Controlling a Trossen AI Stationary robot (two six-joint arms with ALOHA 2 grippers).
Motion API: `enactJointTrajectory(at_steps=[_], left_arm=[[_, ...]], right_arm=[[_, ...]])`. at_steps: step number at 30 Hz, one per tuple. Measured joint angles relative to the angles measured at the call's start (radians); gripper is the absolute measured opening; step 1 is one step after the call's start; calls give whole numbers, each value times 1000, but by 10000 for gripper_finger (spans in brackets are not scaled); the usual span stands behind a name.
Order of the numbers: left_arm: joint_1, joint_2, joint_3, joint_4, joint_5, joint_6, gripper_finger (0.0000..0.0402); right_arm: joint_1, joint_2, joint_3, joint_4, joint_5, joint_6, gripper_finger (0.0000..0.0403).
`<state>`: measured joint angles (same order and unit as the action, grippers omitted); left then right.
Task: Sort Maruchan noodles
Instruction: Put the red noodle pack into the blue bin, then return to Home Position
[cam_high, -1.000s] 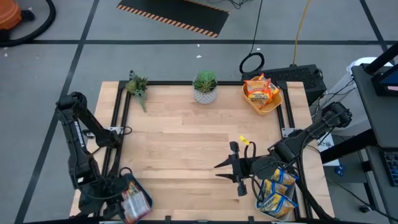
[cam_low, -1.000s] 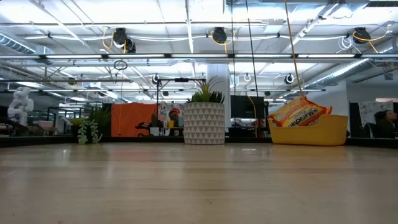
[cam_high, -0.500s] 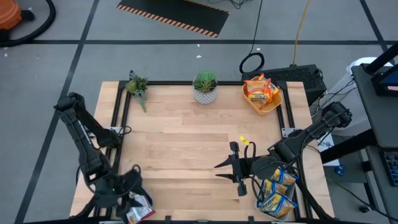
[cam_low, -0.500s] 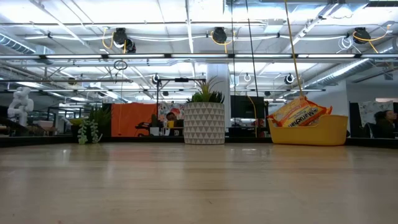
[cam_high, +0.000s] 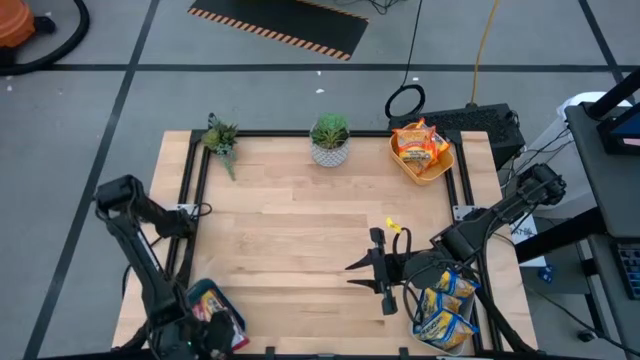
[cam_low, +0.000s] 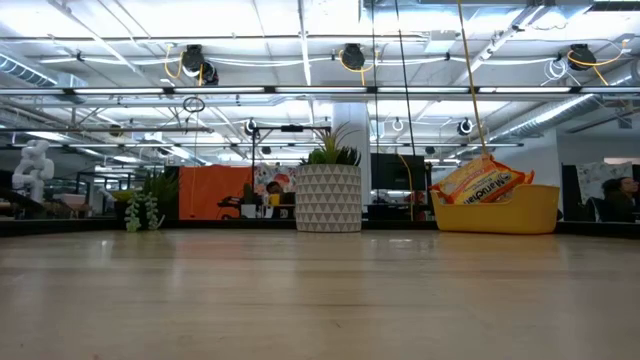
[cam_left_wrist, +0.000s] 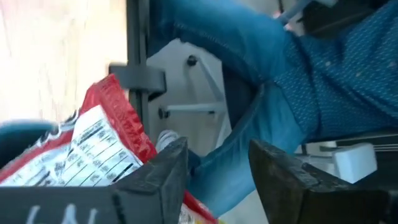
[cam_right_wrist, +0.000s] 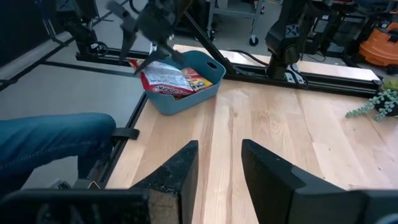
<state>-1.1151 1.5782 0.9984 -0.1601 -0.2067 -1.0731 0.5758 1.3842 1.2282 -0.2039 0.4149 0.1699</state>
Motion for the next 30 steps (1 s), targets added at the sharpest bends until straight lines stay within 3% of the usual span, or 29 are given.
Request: enactJointTrajectory(at_steps=[9, 17, 22, 30], left_arm=[[-54, 3, 0, -129, -25, -95, 139], [-79, 0, -1, -220, -40, -191, 136], [-51, -35, 19, -84, -127, -21, 136], [24, -166, 26, -100, -230, 388, 136]], right_arm=[[0, 0, 0, 2, 0, 0, 116], [0, 0, 0, 2, 0, -1, 116], [0, 0, 0, 2, 0, -19, 116], [0, 0, 0, 2, 0, -63, 116]])
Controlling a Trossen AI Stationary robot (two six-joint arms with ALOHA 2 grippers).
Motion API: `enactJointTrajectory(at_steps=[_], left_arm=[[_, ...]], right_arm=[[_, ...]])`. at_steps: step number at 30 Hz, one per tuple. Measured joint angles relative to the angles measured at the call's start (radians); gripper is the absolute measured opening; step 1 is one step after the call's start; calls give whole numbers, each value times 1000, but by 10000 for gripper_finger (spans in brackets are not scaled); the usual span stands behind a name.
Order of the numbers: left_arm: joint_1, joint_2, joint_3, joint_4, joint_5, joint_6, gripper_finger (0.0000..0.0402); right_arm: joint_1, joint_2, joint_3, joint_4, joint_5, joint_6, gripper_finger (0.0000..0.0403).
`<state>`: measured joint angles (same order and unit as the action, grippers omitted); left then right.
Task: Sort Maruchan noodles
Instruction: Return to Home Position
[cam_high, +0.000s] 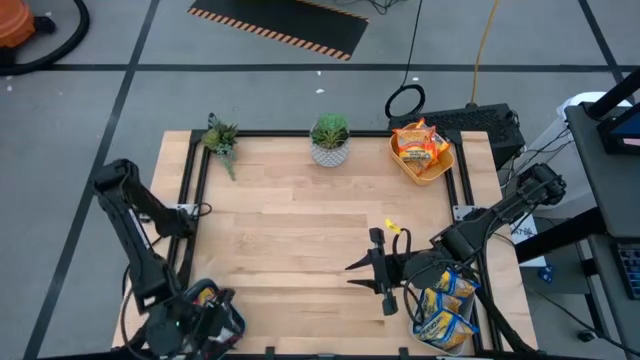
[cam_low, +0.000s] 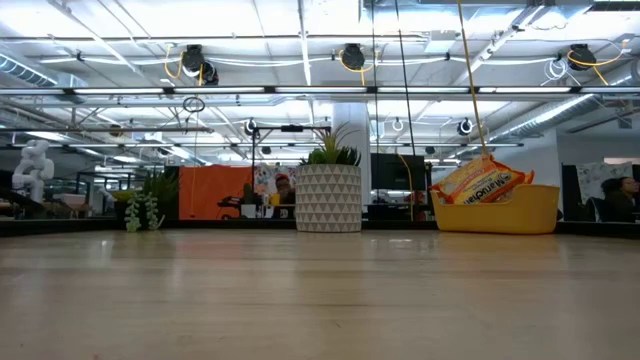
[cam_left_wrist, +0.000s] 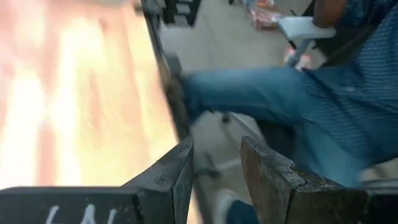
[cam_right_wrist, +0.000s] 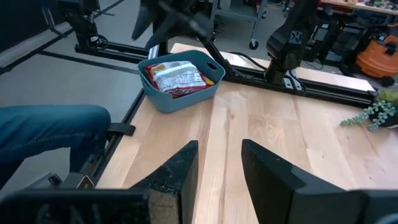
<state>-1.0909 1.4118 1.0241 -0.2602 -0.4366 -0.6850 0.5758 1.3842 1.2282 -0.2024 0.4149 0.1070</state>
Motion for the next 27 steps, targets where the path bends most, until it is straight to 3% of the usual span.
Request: enactJointTrajectory(at_steps=[6, 12, 18, 27], left_arm=[[86, -80, 0, -4, -16, 326, 136], [221, -107, 0, 0, 2, 563, 134], [365, -112, 0, 44, 90, 679, 98], [461, -111, -3, 49, 104, 708, 76]], right_arm=[[0, 0, 0, 13, 2, -51, 110], [0, 0, 0, 4, 2, -74, 60], [8, -1, 0, 2, 2, -142, 4], [13, -3, -12, -59, -27, -198, 2]])
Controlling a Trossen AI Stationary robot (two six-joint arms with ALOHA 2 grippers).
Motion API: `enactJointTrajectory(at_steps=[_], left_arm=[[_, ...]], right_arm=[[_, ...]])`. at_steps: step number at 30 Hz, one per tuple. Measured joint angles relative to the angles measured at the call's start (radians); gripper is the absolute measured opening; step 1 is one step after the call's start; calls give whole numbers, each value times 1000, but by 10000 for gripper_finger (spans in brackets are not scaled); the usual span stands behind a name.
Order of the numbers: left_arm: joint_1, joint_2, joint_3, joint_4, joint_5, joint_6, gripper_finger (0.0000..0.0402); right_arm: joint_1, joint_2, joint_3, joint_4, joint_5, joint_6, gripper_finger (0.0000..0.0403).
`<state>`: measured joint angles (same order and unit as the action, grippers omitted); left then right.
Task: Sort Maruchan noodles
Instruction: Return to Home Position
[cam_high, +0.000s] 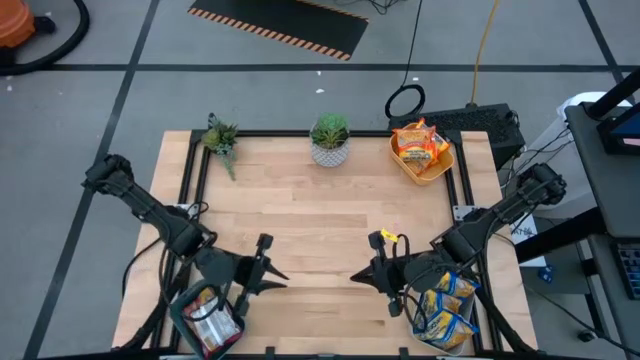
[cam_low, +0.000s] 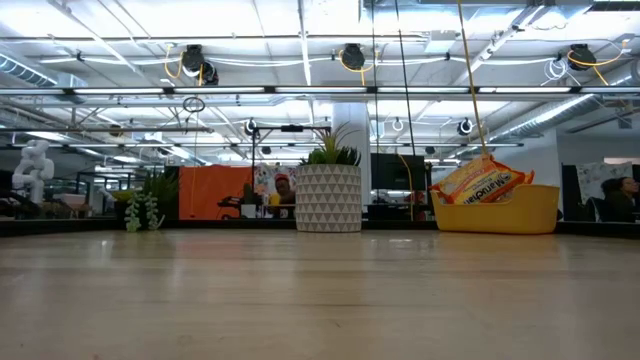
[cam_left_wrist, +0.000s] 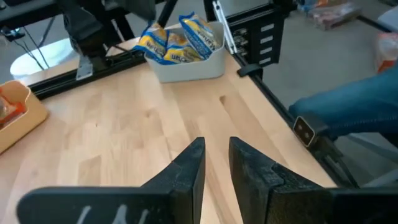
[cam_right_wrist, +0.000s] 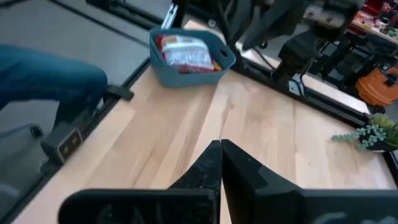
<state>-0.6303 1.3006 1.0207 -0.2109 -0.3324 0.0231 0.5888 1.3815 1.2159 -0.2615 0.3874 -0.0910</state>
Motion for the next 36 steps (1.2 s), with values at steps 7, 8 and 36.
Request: enactJointTrajectory(at_steps=[7, 8, 36], left_arm=[[-14, -13, -162, 195, 33, 47, 76], [-10, -20, -188, 222, 51, 47, 76], [99, -465, -684, 488, 69, -67, 76]], right_arm=[[0, -65, -92, 9, 2, 16, 1], [0, -82, -113, 13, 2, 17, 1], [-1, -631, -843, 670, 1, -51, 0]])
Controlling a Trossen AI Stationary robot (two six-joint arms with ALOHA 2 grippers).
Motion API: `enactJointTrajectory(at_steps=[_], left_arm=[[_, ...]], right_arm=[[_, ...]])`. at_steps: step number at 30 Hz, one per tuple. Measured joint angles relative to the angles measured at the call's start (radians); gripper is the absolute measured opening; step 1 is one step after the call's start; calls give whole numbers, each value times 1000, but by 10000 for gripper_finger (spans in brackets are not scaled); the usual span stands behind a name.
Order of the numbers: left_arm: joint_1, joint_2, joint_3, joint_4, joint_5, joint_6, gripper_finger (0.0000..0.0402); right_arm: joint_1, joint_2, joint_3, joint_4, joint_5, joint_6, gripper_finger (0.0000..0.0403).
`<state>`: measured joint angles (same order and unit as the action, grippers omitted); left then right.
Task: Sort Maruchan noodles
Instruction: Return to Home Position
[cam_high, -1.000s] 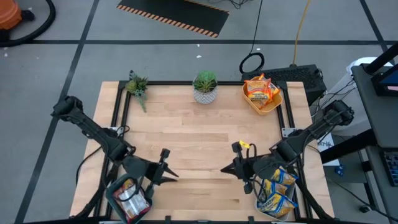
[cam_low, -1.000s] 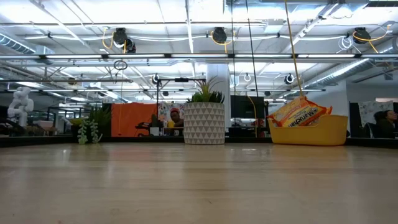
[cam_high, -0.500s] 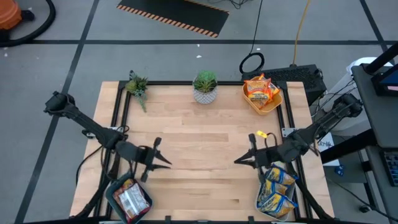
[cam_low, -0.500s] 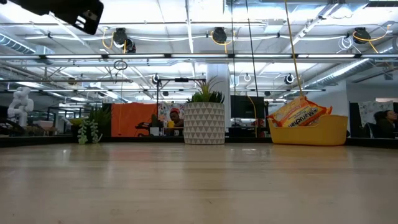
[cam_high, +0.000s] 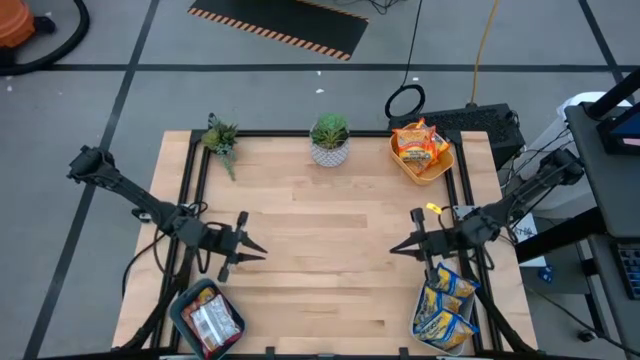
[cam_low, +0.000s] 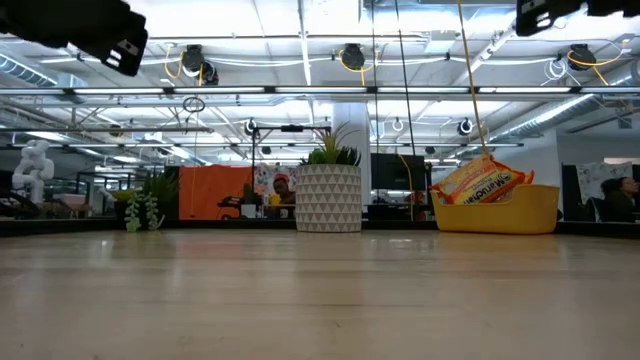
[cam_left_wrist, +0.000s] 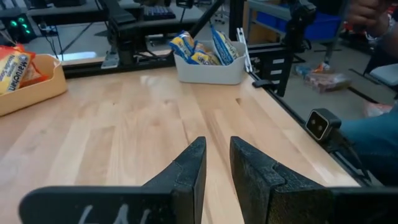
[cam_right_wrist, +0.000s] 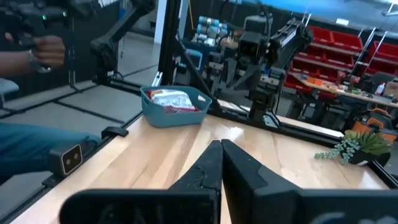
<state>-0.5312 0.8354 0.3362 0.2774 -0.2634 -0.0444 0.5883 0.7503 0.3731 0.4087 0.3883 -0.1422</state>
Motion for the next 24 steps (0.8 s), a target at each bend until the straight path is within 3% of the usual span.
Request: enactJointTrajectory(at_steps=[7, 15, 20, 24], left_arm=[[0, 0, -52, 63, -7, 2, 76], [0, 0, -72, 85, -9, 9, 76], [6, 0, -72, 98, -112, 21, 76], [6, 0, -72, 95, -131, 47, 76]], right_arm=[[-23, -2, -112, 178, 0, -37, 0], [-64, -2, -186, 208, -1, -31, 0], [-75, -2, -200, 208, -4, -2, 0], [-82, -2, -221, 208, -57, -6, 0]])
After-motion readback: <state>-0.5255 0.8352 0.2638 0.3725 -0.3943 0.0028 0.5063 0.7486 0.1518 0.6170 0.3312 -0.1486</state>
